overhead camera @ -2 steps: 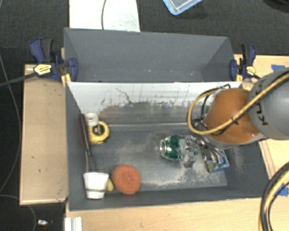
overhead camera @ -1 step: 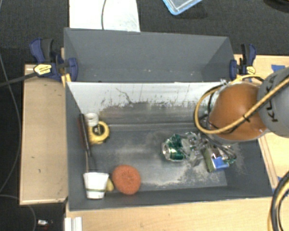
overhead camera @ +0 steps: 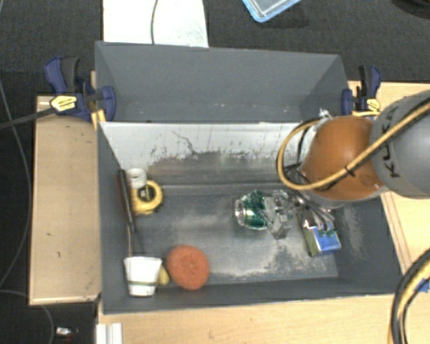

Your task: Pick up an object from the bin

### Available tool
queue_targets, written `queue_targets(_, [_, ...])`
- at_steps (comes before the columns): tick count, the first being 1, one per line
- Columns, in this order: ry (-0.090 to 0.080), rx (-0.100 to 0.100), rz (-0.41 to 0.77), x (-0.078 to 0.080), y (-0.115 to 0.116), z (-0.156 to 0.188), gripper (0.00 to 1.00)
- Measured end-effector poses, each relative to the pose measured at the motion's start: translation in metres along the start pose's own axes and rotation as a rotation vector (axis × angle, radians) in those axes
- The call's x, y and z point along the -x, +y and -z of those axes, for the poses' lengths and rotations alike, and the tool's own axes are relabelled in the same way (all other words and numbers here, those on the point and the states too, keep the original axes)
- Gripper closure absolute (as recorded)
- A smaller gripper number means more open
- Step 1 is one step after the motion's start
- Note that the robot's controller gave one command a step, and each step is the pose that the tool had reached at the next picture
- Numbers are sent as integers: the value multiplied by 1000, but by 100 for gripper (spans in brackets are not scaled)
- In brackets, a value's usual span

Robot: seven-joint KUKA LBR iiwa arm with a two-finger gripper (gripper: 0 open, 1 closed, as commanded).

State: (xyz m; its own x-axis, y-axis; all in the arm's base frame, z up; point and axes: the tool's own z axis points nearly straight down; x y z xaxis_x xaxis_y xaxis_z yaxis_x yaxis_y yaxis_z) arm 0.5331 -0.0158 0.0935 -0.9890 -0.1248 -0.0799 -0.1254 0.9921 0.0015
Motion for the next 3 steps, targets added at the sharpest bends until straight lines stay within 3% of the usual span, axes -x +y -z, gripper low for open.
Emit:
queue_targets(1, [-6,-2,279,13,20,-2,100])
queue_targets(2, [-6,-1,291,37,14,-3,100])
queue_targets(3, [-10,0,163,41,43,10,100])
